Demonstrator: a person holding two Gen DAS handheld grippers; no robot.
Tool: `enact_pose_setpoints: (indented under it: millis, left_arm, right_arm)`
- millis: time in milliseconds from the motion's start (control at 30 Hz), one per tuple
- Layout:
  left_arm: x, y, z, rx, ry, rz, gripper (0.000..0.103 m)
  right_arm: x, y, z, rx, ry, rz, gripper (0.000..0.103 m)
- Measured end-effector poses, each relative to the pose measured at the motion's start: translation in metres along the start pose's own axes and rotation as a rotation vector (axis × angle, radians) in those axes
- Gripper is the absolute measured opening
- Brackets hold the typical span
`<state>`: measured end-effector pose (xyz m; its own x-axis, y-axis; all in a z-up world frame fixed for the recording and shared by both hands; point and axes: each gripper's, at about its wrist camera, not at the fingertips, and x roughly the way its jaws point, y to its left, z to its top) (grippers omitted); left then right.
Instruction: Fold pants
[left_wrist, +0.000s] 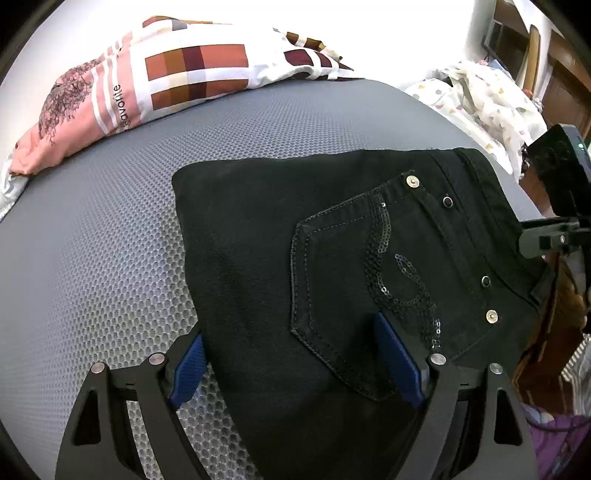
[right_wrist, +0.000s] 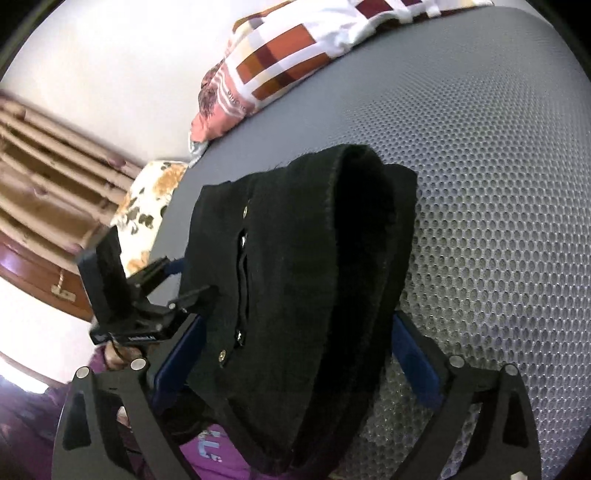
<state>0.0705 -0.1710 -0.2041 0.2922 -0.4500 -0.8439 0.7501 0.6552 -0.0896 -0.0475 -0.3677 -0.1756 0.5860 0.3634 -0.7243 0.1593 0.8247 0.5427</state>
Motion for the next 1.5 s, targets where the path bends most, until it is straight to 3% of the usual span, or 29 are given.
enact_pose_setpoints:
  millis: [67,100,133,233,400,633,767,800,833,900,1033,1133,1300,1400,1500]
  left_arm:
    - [0.000,-0.001,0.001,0.003,0.001,0.006,0.084]
    - [0.001,-0.001,0.001,0.006,0.003,0.010,0.084]
    - [0.001,-0.001,0.001,0.008,0.004,0.012,0.084]
    - [0.001,-0.001,0.001,0.012,0.009,0.012,0.084]
    - [0.002,0.000,0.003,0.016,0.024,0.003,0.084]
    - [0.003,0.001,0.004,0.021,0.032,-0.006,0.085]
    - [0.003,-0.001,0.002,0.033,0.006,-0.008,0.083]
    - [0.002,0.000,0.001,0.028,-0.009,-0.010,0.081]
    - [0.000,0.000,-0.001,0.021,-0.028,-0.005,0.075]
    - [-0.004,0.000,-0.003,0.017,-0.054,0.015,0.065]
    - [-0.011,0.003,-0.001,0.008,-0.063,0.032,0.049]
    - [-0.016,0.003,-0.001,0.012,-0.067,0.039,0.044]
    - [-0.016,0.008,-0.002,0.007,-0.041,0.038,0.047]
    - [-0.013,0.014,-0.001,-0.006,-0.019,0.028,0.060]
    - [-0.008,0.021,-0.002,-0.007,0.014,-0.014,0.073]
  right_arm:
    - [0.000,0.002,-0.001,-0.014,0.002,-0.015,0.087]
    - [0.001,0.002,-0.001,-0.017,0.007,-0.019,0.060]
    - [0.002,0.000,-0.002,-0.009,0.020,-0.024,0.047]
    - [0.002,-0.012,-0.004,0.036,0.025,0.010,0.044]
    - [-0.001,-0.022,0.000,0.078,0.039,0.044,0.044]
    - [0.000,-0.033,0.009,0.135,0.092,0.158,0.067]
    - [0.007,-0.013,0.009,0.049,0.077,0.115,0.071]
    - [0.009,-0.009,0.007,0.041,0.071,0.116,0.068]
    - [0.010,-0.007,0.006,0.045,0.062,0.116,0.055]
    - [0.011,-0.008,0.003,0.079,0.055,0.123,0.041]
    - [0.008,-0.008,-0.001,0.127,0.030,0.168,0.039]
    - [0.007,-0.004,-0.006,0.139,0.022,0.186,0.039]
    - [0.009,-0.005,-0.011,0.150,0.030,0.163,0.038]
    - [0.008,-0.004,-0.010,0.121,0.050,0.091,0.051]
    - [0.009,-0.004,-0.008,0.109,0.061,0.080,0.055]
